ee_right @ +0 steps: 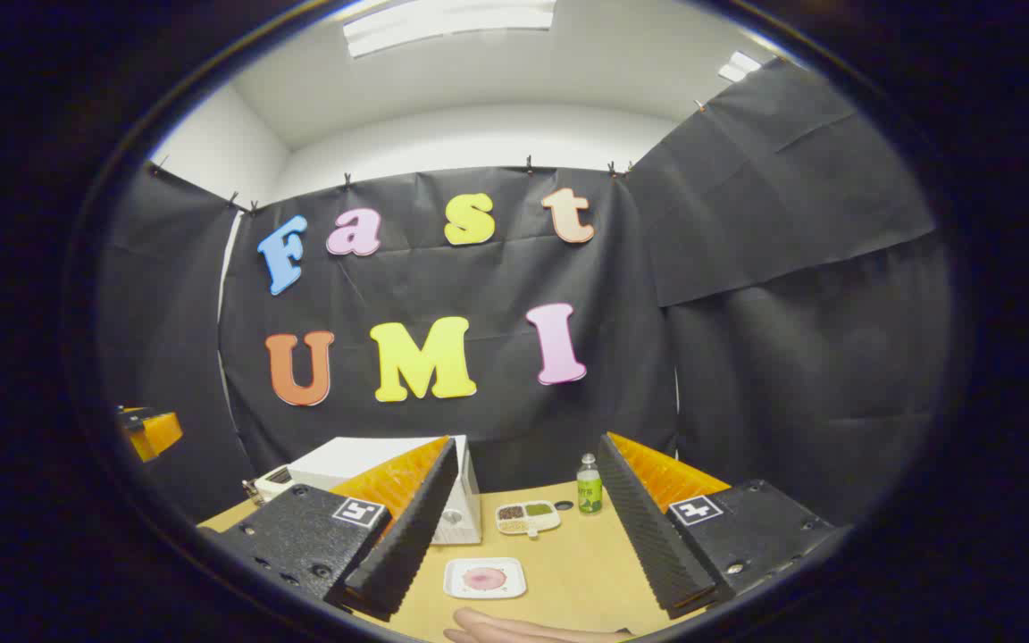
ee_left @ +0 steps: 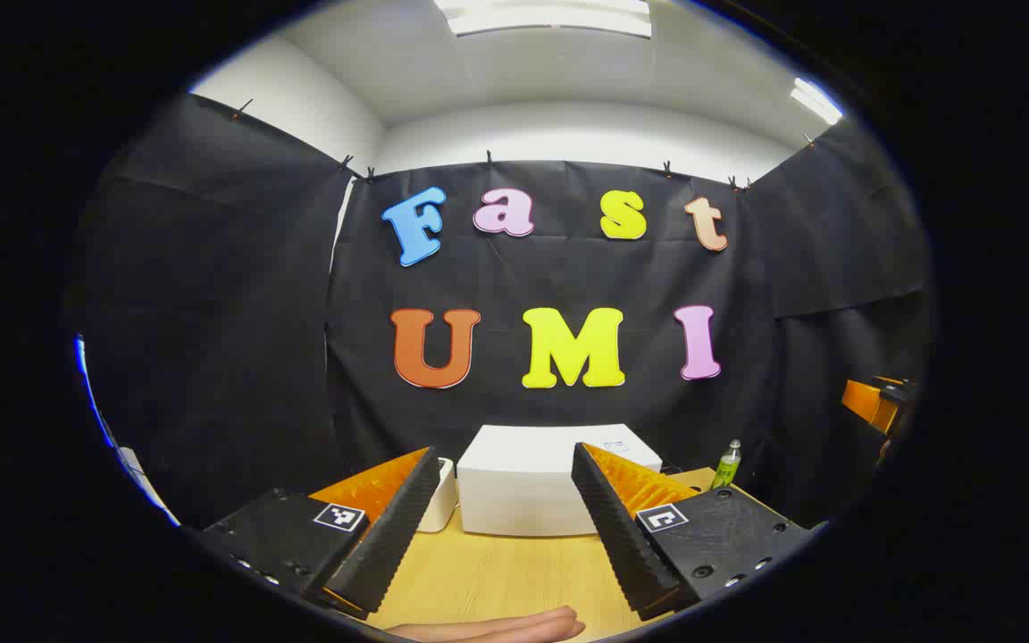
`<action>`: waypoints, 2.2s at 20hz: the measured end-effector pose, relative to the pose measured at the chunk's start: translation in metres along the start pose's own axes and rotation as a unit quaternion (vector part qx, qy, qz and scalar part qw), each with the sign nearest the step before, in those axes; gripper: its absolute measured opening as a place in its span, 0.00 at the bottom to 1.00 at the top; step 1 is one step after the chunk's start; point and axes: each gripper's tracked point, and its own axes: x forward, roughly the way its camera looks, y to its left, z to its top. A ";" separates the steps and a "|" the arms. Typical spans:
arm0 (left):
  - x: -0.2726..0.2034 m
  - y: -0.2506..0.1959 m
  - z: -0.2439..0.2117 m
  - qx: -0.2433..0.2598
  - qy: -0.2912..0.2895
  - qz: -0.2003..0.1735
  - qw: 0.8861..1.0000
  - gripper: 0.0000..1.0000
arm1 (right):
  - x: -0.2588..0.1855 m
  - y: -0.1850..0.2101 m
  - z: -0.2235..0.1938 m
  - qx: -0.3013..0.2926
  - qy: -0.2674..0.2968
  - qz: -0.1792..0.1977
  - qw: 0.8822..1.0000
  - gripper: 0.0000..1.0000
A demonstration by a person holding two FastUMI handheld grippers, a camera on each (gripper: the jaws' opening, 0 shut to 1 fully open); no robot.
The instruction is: Open the microwave oven with the left hand, put the food in, and close the microwave oven.
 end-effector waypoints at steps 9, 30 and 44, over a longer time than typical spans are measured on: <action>-0.019 -0.007 -0.003 0.002 -0.002 -0.022 1.000 0.94 | 0.016 0.004 -0.017 0.013 0.010 0.032 0.999 0.92; 0.133 -0.068 -0.124 0.017 0.039 -0.035 0.999 0.84 | 0.031 -0.005 -0.058 -0.022 -0.026 0.063 0.997 0.91; 0.258 -0.185 -0.259 -0.005 0.102 -0.111 0.989 0.78 | 0.059 -0.039 -0.066 -0.054 -0.026 0.036 0.998 0.91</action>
